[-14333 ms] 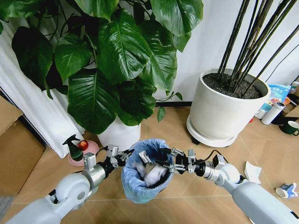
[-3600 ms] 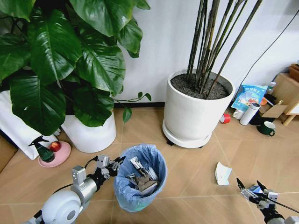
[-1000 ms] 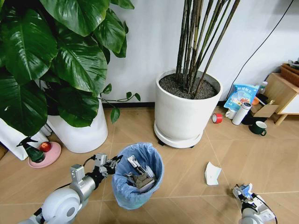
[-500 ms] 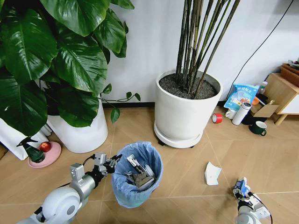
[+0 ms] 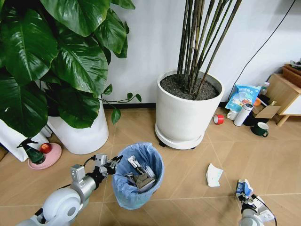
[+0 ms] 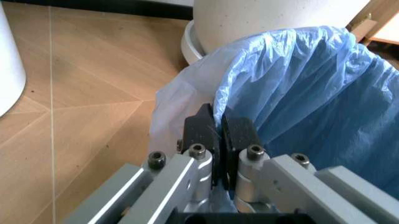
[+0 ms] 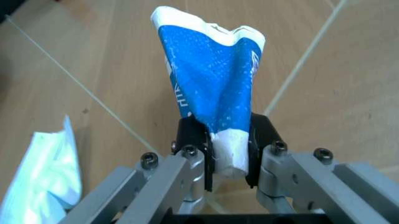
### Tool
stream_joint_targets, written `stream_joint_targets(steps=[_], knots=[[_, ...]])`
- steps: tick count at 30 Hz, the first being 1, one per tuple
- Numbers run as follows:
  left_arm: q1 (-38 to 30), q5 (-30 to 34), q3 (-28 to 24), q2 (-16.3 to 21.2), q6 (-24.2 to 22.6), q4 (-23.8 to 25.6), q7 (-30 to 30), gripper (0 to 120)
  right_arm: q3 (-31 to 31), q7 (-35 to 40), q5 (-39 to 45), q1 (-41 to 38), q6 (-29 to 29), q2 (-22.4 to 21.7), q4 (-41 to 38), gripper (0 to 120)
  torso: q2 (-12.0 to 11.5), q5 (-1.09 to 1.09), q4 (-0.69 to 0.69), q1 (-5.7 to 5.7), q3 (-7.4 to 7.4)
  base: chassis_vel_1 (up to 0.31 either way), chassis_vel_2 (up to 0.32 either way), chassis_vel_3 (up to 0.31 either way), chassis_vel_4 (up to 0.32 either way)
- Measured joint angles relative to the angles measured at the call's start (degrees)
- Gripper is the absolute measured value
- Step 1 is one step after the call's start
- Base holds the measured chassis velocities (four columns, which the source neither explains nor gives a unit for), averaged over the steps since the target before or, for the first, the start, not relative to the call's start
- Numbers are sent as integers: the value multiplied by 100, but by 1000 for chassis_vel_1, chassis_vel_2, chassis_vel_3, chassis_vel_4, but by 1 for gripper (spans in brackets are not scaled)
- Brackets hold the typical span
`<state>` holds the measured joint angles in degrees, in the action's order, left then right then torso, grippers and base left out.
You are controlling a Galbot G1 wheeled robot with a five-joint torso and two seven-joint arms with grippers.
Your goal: Pick up the trash bin and place the garbage on the floor into it.
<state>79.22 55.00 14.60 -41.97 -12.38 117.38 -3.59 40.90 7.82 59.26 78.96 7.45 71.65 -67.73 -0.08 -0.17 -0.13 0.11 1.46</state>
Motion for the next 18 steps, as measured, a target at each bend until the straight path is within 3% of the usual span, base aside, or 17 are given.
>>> stream_joint_targets(steps=[9, 13, 14, 18], knots=[[-93, 43, -59, 56, 0, 7, 1, 0, 147, -389, -278, 551, 189, -150, -894, 10, 0, 0, 0, 0, 0, 0, 0, 0, 0], [-284, 168, -193, 212, 3, -47, 15, 0, 169, -1690, -749, 948, 721, -554, -1353, 10, 0, 0, -1, 0, 0, 0, 0, 0, 0], [-284, 168, -193, 212, 3, -47, 15, 0, 169, -1690, -749, 948, 721, -554, -1353, 10, 0, 0, -1, 0, 0, 0, 0, 0, 0], [-614, 304, -417, 399, 6, -213, 28, 0, -113, -3518, -1090, 1086, 1461, -1385, -1831, 10, 1, 0, 0, 0, 0, 0, 0, 0, 0]])
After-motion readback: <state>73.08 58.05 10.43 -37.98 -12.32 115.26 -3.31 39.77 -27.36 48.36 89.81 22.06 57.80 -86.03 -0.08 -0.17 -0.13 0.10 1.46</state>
